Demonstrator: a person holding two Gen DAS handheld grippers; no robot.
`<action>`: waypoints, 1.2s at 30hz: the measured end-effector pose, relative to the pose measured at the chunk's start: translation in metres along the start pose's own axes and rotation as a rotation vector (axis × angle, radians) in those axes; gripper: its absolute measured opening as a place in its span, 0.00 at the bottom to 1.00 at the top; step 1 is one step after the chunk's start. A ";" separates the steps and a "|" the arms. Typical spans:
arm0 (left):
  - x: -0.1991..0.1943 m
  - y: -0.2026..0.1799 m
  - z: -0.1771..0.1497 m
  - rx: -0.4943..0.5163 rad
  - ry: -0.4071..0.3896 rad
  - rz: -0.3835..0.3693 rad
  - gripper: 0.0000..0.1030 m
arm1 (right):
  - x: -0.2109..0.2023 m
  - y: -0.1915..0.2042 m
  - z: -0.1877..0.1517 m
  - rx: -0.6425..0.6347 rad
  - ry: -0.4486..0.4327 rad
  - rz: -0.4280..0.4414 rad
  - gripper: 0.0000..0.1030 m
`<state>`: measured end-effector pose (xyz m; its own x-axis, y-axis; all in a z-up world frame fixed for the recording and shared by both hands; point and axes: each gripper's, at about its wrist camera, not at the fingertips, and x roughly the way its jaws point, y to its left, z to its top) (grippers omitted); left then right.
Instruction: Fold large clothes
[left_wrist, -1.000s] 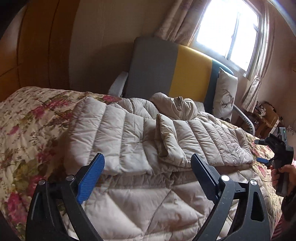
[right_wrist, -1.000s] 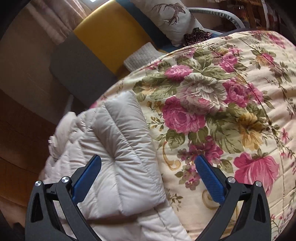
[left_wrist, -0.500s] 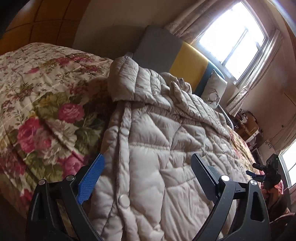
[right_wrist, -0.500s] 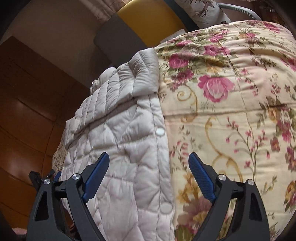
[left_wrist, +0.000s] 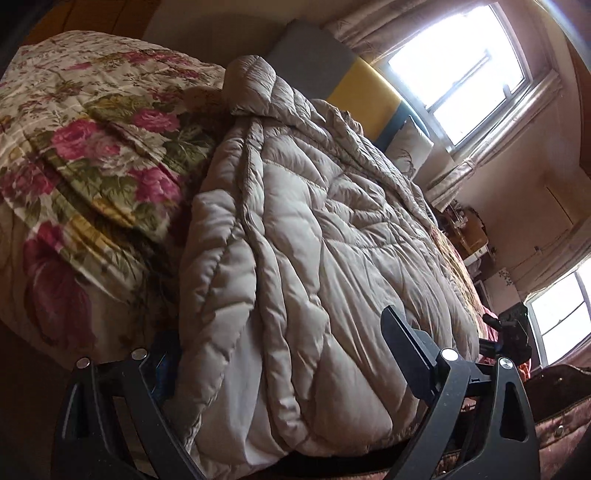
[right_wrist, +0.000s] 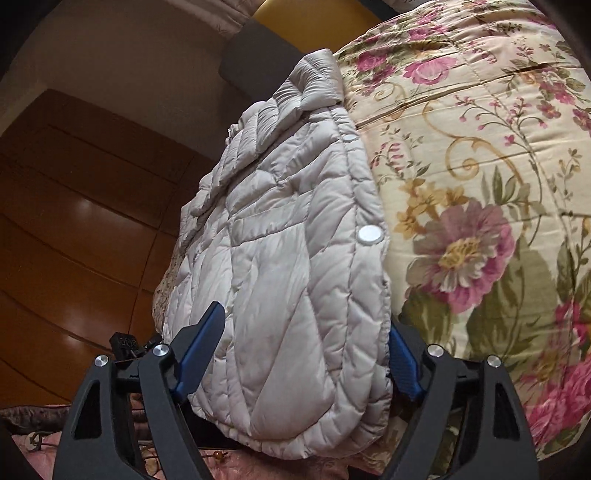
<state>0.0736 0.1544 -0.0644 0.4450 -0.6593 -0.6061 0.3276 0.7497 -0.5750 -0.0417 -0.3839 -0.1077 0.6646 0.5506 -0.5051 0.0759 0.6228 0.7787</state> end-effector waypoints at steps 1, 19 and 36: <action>-0.001 0.001 -0.005 -0.008 0.010 -0.027 0.90 | 0.001 0.000 -0.001 -0.001 0.011 0.012 0.79; -0.017 -0.032 -0.010 -0.051 0.015 -0.226 0.14 | 0.032 0.008 -0.012 0.133 0.088 0.295 0.26; -0.130 -0.101 0.015 0.019 -0.296 -0.579 0.11 | -0.076 0.093 -0.004 -0.166 -0.127 0.676 0.24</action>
<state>-0.0044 0.1651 0.0804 0.4022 -0.9153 -0.0219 0.5967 0.2802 -0.7519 -0.0882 -0.3655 0.0014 0.6087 0.7836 0.1239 -0.4913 0.2498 0.8344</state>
